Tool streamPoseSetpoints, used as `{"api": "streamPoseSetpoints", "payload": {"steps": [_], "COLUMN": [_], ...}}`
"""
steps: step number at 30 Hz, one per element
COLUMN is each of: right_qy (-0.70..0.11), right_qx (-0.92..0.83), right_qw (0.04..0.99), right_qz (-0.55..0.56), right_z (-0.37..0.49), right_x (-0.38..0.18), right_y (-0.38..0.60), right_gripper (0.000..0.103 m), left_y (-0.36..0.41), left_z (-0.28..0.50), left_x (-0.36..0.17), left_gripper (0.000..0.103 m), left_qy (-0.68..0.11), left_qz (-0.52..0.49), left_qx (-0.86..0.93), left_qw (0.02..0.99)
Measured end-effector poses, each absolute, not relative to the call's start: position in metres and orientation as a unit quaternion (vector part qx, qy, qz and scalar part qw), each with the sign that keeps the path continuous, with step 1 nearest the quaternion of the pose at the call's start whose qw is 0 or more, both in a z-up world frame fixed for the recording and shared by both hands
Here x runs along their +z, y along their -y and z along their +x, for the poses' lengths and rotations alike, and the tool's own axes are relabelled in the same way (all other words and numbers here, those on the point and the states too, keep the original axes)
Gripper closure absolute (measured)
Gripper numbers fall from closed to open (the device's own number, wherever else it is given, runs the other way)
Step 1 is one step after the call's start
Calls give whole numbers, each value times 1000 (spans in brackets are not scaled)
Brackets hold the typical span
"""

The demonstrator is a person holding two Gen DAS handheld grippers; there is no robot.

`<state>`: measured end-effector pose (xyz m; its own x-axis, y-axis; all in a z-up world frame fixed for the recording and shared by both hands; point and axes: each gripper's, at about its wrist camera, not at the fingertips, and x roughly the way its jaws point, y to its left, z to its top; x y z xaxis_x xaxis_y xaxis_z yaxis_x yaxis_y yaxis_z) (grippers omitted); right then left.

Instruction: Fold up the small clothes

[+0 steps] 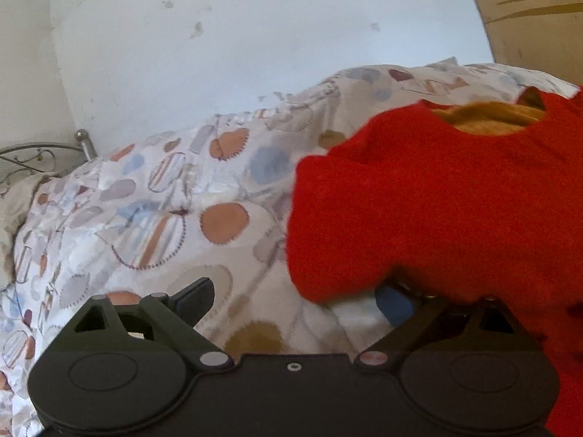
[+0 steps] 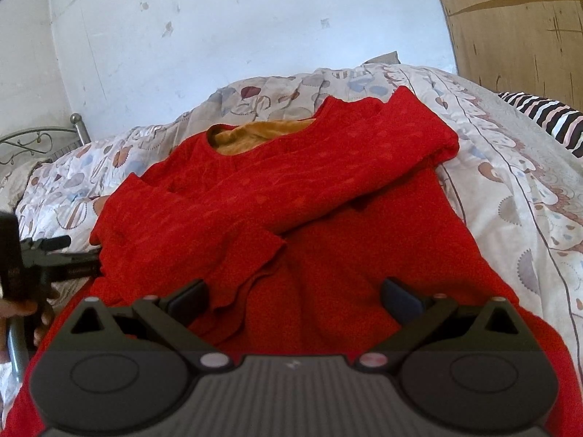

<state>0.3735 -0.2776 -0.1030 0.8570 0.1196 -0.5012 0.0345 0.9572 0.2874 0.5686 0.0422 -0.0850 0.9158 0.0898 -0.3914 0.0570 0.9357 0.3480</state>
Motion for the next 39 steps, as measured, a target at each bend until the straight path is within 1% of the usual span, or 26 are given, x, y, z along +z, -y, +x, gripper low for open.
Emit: {"api": "streamPoseSetpoints", "payload": {"steps": [3,6,8,10,12,16,19,25,26,27,32,35,37,39], "right_qy": [-266,-266,-267,-267,-267,-267,-267,-267,-267,-267,-267,-268,-268,-266], "right_qx": [23,23,22,22,22,22,22,21,21,22,21,21,20,21], "right_qw": [953,953,953,953,953,953,953,953,953,953,953,953,953,953], "right_qz": [145,145,144,143,143,143,142,142,142,142,142,140,140,145], "right_z": [374,374,374,374,374,374,374,374,374,374,374,374,374,372], "right_x": [-103,-103,-103,-103,-103,-103,-103,-103,-103,-103,-103,-103,-102,-99], "right_y": [278,277,277,277,277,277,277,277,277,277,277,277,277,278], "right_gripper": [0,0,0,0,0,0,0,0,0,0,0,0,0,0], "left_y": [-43,-41,-40,-41,-46,-62,-70,-72,-71,-71,-80,-94,-103,-109], "left_z": [568,557,558,565,577,590,588,585,582,578,546,515,491,469], "left_x": [-77,-70,-67,-66,-68,-74,-74,-74,-72,-71,-74,-73,-67,-61], "left_gripper": [16,16,16,16,16,16,16,16,13,8,4,4,1,1], "left_qy": [-173,-118,-112,-122,-148,-198,-204,-224,-228,-234,-253,-278,-282,-285], "left_qz": [173,176,178,182,184,149,134,147,150,156,177,143,113,87], "left_qx": [14,22,35,51,78,104,117,100,92,85,86,93,89,79], "left_qw": [970,977,977,974,969,963,963,958,958,956,947,945,949,951]}}
